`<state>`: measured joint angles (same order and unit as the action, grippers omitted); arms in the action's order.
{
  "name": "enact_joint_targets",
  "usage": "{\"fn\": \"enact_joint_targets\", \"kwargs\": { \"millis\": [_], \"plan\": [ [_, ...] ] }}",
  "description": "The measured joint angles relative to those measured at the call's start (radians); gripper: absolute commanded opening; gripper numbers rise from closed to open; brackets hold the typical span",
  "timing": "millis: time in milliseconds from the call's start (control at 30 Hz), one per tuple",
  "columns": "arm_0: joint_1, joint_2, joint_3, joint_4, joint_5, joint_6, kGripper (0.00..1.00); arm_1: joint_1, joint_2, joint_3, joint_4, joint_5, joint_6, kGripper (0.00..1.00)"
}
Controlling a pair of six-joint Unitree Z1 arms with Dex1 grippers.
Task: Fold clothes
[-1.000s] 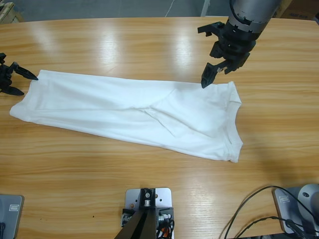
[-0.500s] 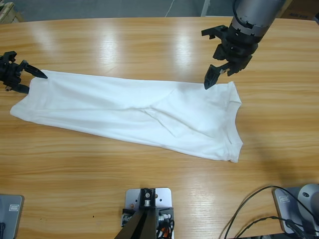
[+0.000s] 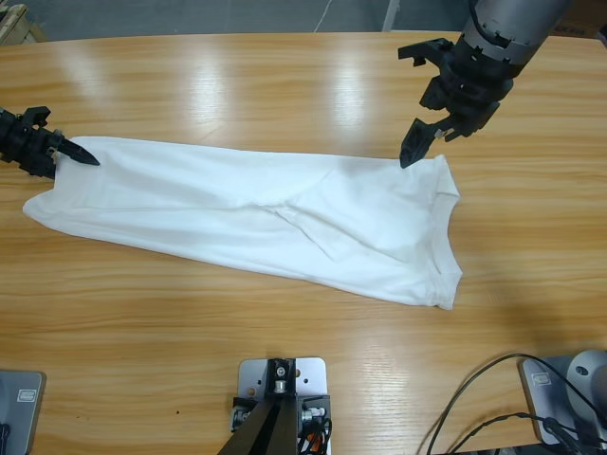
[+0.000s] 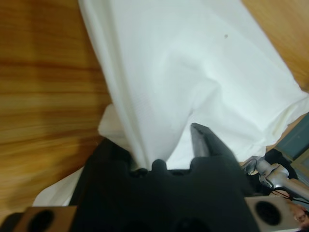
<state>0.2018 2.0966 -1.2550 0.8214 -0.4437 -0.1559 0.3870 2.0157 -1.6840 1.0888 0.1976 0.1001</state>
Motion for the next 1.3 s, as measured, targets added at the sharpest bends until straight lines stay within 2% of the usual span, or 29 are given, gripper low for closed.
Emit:
{"fn": "enact_joint_targets", "kwargs": {
  "millis": [100,200,467,700,1067,1300],
  "plan": [
    [0.0,0.0,0.004,0.0,0.0,0.006,0.0,0.0,-0.01,0.006,-0.004,0.0,0.0,0.984],
    [-0.001,-0.001,0.004,0.0,0.0,0.015,0.0,0.0,-0.017,0.006,-0.004,0.0,0.0,0.886],
    [0.0,-0.058,0.005,0.0,-0.012,0.023,0.0,0.0,-0.017,0.009,-0.004,0.0,0.0,0.881],
    [0.108,-0.106,-0.009,0.029,-0.012,0.022,0.0,-0.001,-0.017,0.017,-0.004,0.0,0.0,0.881],
    [0.191,-0.106,-0.276,0.224,0.007,0.022,0.0,-0.011,-0.018,0.038,-0.004,0.0,0.0,0.881],
    [0.242,-0.1,-0.349,0.288,0.012,0.022,0.0,-0.025,-0.018,0.056,-0.004,0.0,-0.007,0.881]
  ]
}}
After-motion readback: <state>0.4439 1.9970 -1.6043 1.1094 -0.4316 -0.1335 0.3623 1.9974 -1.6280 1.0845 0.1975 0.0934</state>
